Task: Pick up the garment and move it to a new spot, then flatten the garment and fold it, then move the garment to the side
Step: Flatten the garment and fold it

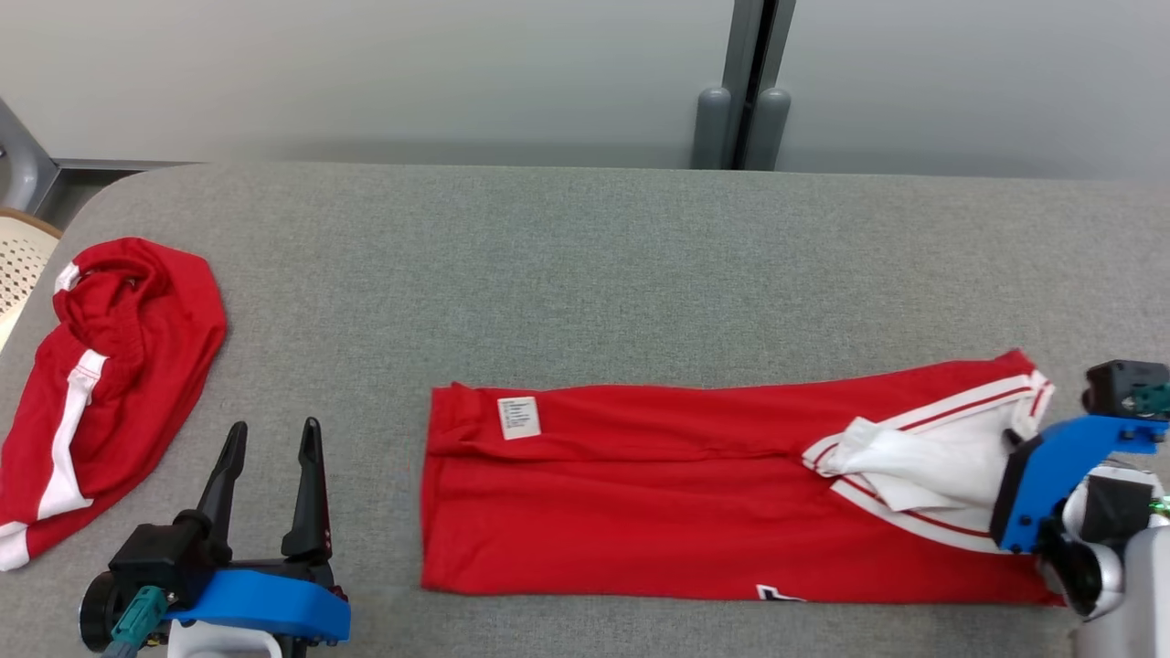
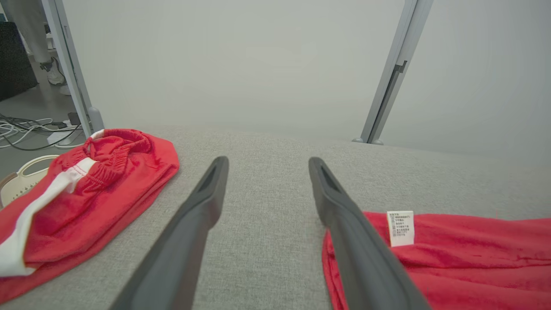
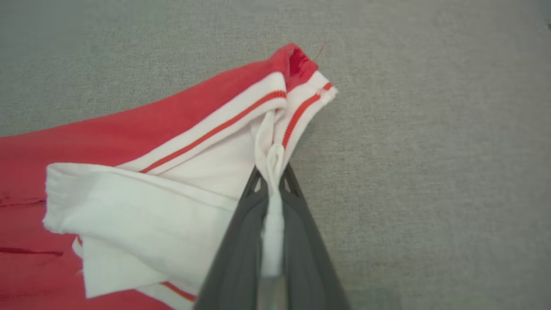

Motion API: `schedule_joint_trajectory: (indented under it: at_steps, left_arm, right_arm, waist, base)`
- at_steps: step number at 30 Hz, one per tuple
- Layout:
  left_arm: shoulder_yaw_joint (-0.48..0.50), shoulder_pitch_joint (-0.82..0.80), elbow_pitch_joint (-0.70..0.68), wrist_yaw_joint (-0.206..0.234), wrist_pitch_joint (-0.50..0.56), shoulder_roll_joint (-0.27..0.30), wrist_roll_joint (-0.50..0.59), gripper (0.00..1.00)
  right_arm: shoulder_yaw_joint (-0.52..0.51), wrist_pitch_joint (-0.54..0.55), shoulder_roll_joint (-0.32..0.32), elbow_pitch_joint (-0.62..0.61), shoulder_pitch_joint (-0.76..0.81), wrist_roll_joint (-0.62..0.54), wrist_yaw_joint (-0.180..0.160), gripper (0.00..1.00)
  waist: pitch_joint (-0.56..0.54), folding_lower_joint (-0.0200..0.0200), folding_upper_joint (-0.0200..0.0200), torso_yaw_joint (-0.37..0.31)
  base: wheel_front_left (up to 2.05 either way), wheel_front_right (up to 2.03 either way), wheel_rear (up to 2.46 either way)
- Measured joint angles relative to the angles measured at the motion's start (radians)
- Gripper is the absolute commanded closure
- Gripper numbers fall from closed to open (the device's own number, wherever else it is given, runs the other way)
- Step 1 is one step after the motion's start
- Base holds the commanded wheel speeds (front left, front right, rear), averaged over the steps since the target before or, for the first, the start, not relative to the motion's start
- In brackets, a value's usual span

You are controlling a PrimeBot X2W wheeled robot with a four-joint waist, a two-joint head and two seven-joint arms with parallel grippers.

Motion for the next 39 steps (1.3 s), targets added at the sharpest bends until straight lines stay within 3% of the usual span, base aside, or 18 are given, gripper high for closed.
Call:
schedule_joint_trajectory:
  at_steps: [7,14,19,25,30,39]
  left_arm:
    - [-0.003,0.0,-0.012,0.003,0.0,0.0,-0.005,0.0]
    - [-0.014,-0.002,-0.008,-0.001,0.0,0.0,-0.006,0.0]
    - [-0.023,-0.002,0.004,-0.007,0.0,-0.001,-0.007,0.0]
    - [-0.031,-0.001,0.009,-0.013,0.001,0.006,-0.013,0.0]
    - [-0.043,-0.005,0.016,-0.018,0.004,0.009,-0.014,0.0]
    - [-0.065,-0.021,0.027,-0.027,0.005,0.006,-0.014,0.0]
  right_arm:
    - [-0.114,0.099,-0.041,-0.23,0.05,-0.072,0.0,1.0]
    - [-0.12,0.161,-0.075,-0.342,0.084,-0.061,0.0,1.0]
    - [-0.002,0.194,-0.045,-0.385,0.117,-0.029,0.0,1.0]
    - [0.209,0.205,-0.014,-0.385,0.112,0.022,0.0,1.0]
    - [0.375,0.199,-0.006,-0.294,0.062,0.07,0.0,1.0]
    - [0.589,0.117,-0.004,-0.067,-0.057,0.228,-0.001,1.0]
  waist:
    - [0.003,0.0,0.0,-0.018]
    - [-0.006,0.0,-0.0001,-0.019]
    - [-0.02,0.0,0.0,-0.014]
    - [-0.025,-0.0001,0.0,-0.006]
    - [-0.028,-0.0002,0.0,0.011]
    - [-0.03,-0.0002,0.0,0.056]
  base:
    - [0.0,0.0,0.0]
    - [0.0,0.0,0.0]
    - [0.0,0.0,0.0]
    - [0.0,0.0,0.0]
    - [0.0,0.0,0.0]
    - [0.0,0.0,0.0]
